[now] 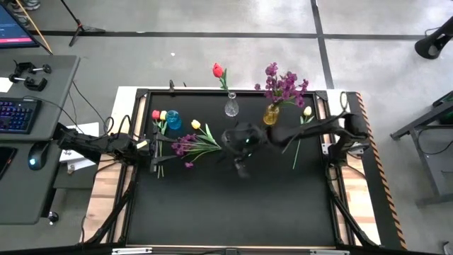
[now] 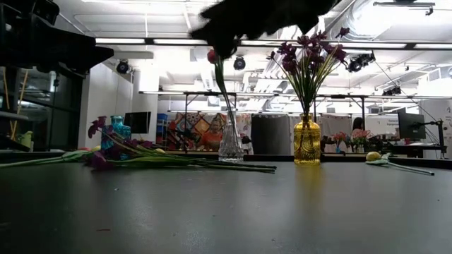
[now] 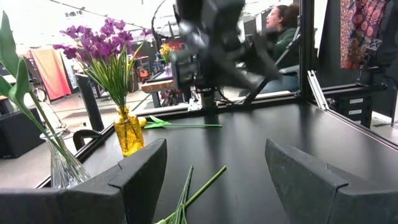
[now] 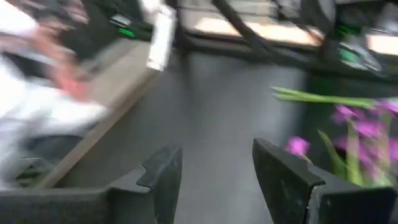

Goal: Sort flowers into vase by color
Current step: Put the purple flower into the yellow vase

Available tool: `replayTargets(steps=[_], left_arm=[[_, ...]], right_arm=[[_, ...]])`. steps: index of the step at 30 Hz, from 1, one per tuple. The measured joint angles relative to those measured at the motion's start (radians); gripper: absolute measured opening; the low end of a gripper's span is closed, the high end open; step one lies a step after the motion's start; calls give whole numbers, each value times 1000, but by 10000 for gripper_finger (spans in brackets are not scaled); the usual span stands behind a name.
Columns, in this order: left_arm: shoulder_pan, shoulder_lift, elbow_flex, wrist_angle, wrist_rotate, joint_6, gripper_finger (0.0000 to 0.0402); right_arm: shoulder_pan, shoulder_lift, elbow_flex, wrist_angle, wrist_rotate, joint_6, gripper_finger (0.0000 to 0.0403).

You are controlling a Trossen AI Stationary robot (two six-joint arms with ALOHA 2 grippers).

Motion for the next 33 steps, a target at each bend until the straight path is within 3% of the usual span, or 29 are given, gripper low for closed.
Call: replayTargets(steps=[6, 9, 19, 25, 30, 33], left_arm=[[0, 0, 0, 0, 0, 0, 262], [0, 0, 0, 0, 0, 0, 262], [0, 0, 0, 0, 0, 0, 262], [0, 0, 0, 0, 0, 0, 262], [0, 0, 0, -1, 0, 0, 262], [0, 0, 0, 0, 0, 0, 262]], right_arm=[[22, 109, 0, 11, 400, -28, 185], [2, 142, 0, 5, 500, -36, 185], [-106, 192, 0, -83, 493, 50, 185], [-113, 191, 8, -36, 409, 77, 185], [-65, 191, 109, -184, 418, 47, 185], [-32, 191, 213, -290, 489, 6, 185]])
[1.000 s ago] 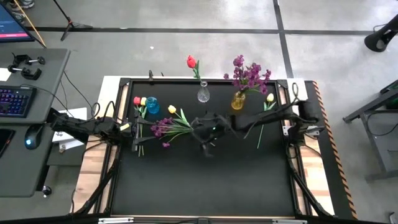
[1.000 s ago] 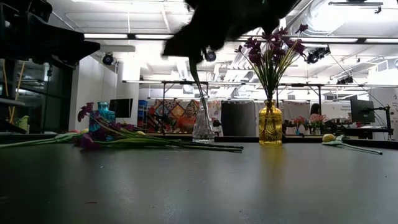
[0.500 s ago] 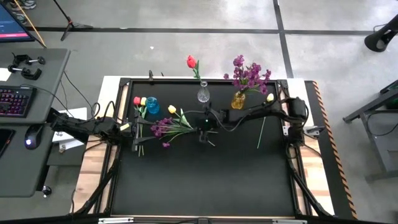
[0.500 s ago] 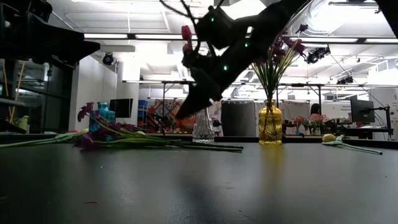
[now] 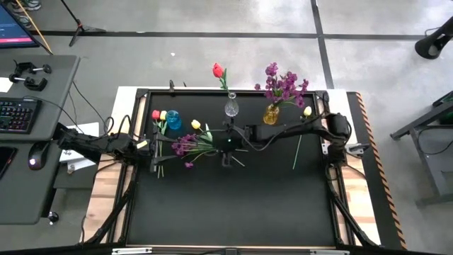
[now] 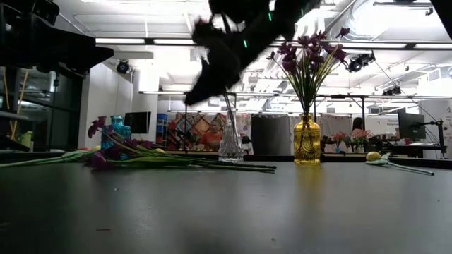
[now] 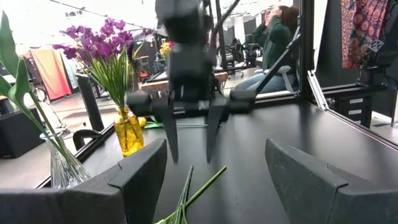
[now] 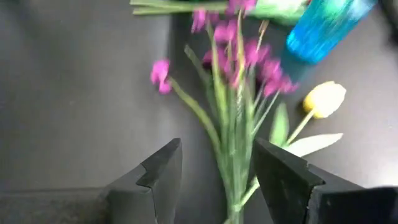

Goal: Sort flowers into vase by color
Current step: Put the purple flower into the yellow vase

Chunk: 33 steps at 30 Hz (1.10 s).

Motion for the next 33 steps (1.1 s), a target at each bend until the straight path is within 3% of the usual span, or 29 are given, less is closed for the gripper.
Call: replayTargets(steps=[3, 6, 16, 25, 33], left_arm=[[0, 0, 0, 0, 0, 0, 262], [0, 0, 0, 0, 0, 0, 262], [0, 0, 0, 0, 0, 0, 262], [0, 0, 0, 0, 0, 0, 262], [0, 0, 0, 0, 0, 0, 262]], right_arm=[[19, -2, 73, -83, 98, -35, 185], [5, -2, 97, -129, 122, -27, 185], [-35, 100, 67, -64, -50, -69, 185], [-32, 237, 67, 28, -19, -83, 185], [-26, 233, 68, 69, 10, -20, 185]])
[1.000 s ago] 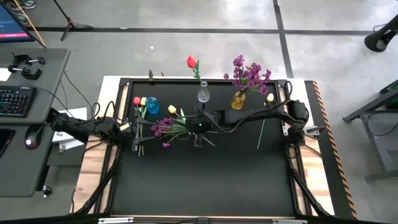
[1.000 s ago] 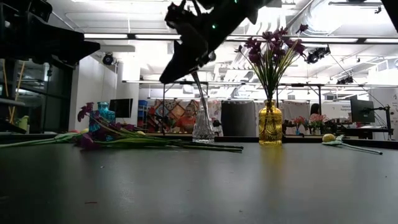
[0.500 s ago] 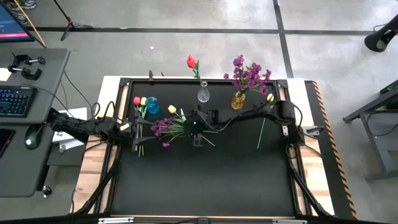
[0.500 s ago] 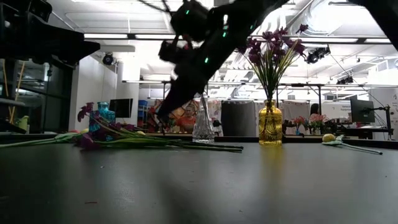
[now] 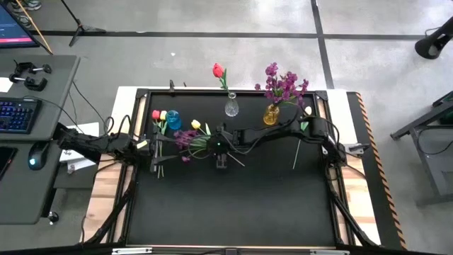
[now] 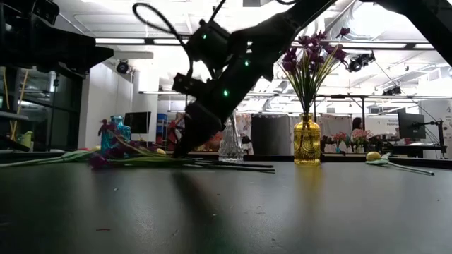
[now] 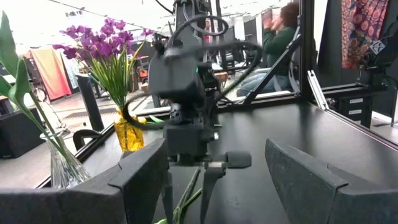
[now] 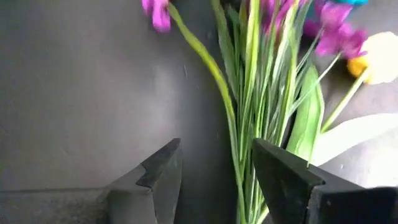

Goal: Sort flowers into vase by color
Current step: Put the purple flower into the yellow vase

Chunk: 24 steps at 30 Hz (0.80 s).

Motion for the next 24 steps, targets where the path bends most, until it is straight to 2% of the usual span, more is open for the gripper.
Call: replayTargets(steps=[14, 24], left_arm=[[0, 0, 0, 0, 0, 0, 262], [0, 0, 0, 0, 0, 0, 262]], right_arm=[[-21, 10, 48, -32, 80, 89, 185], [-26, 59, 48, -20, 21, 51, 185]])
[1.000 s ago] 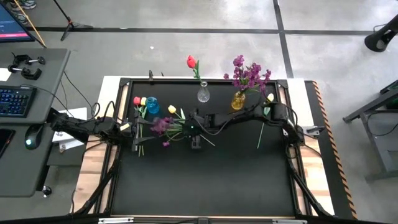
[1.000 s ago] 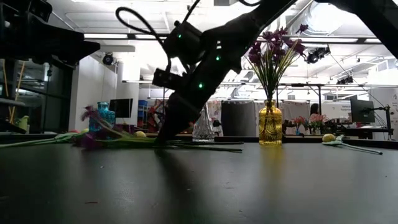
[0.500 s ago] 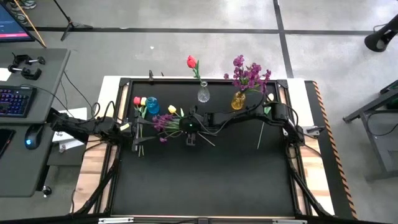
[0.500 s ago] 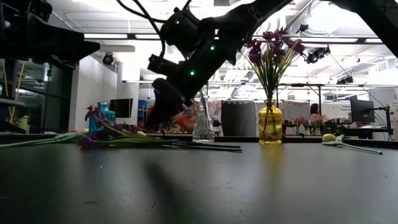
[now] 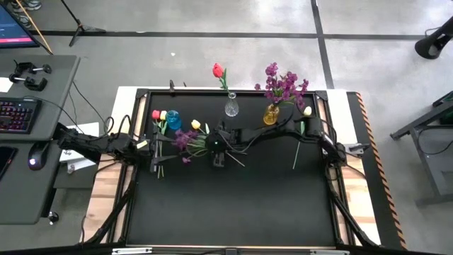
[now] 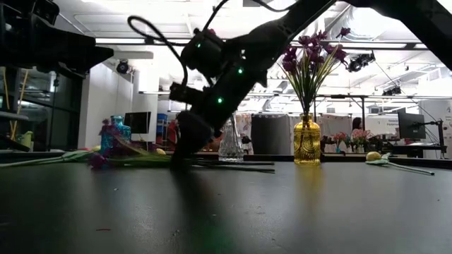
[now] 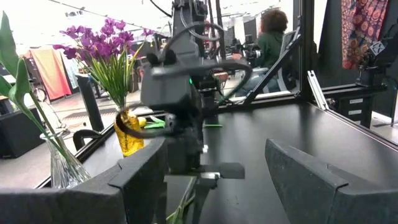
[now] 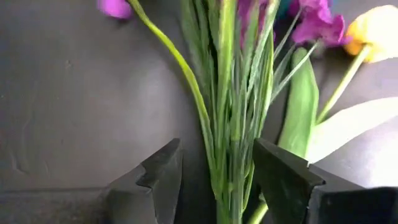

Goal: Sort flowers into vase by color
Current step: Put the purple flower into the yellow vase

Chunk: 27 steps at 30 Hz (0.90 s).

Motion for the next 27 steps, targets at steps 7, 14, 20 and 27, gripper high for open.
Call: replayTargets(steps=[7, 14, 20, 27], left_arm=[[0, 0, 0, 0, 0, 0, 262], [0, 0, 0, 0, 0, 0, 262], [0, 0, 0, 0, 0, 0, 262], [0, 0, 0, 0, 1, 0, 262]], right_arm=[[0, 19, 2, 10, -8, 4, 185], [1, 20, 6, -28, -73, 7, 109], [-4, -47, 2, -79, -165, 82, 16], [-93, -313, 0, -99, -190, 88, 3]])
